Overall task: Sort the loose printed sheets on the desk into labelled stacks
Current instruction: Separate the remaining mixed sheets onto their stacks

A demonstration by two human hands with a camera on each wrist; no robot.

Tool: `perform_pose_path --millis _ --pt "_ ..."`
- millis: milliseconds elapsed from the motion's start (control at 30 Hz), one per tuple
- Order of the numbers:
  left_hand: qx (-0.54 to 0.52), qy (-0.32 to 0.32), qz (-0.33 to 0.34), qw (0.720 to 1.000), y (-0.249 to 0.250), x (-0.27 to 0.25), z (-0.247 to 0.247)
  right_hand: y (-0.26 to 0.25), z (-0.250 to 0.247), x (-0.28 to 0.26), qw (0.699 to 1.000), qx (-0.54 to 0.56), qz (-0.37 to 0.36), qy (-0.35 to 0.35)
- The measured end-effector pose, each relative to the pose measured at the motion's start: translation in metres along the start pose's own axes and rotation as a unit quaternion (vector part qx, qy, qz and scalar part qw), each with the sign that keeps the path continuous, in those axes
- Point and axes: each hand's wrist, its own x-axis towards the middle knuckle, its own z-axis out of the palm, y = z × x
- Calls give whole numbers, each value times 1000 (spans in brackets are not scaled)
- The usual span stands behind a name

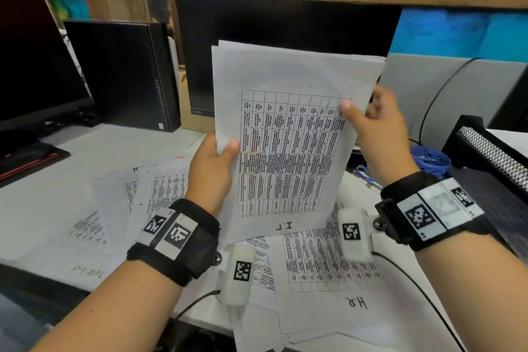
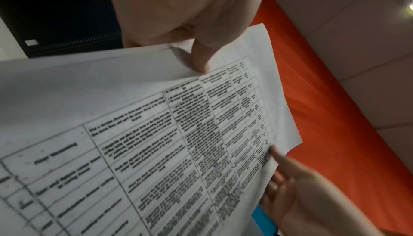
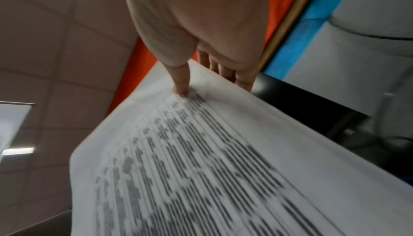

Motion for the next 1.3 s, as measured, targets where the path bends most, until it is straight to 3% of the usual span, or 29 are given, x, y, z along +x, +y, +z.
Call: perform_pose_path --millis 100,200,433,633,867,1000,1167,1300 --pt "-11 -16 -10 1000 3 2 -4 32 0 -15 992 -10 116 -55" --pt "-2 -6 -5 1000 6 1 0 43 7 -29 983 -49 158 -82" --pt "79 58 116 988 22 -28 20 14 18 -57 999 -47 19 13" --pt "54 44 54 996 0 -43 22 40 15 -91 993 -98 66 -25" --pt "67 39 -34 996 -19 -36 26 51 10 -84 986 -93 134 -33" --pt "63 55 -38 996 -17 -34 21 47 2 -77 985 -84 150 -21" --pt "29 58 -36 997 -7 -37 12 42 -18 -88 970 -110 199 -84" --pt "-3 5 -72 997 -9 -48 7 44 -33 -111 960 -134 218 -115"
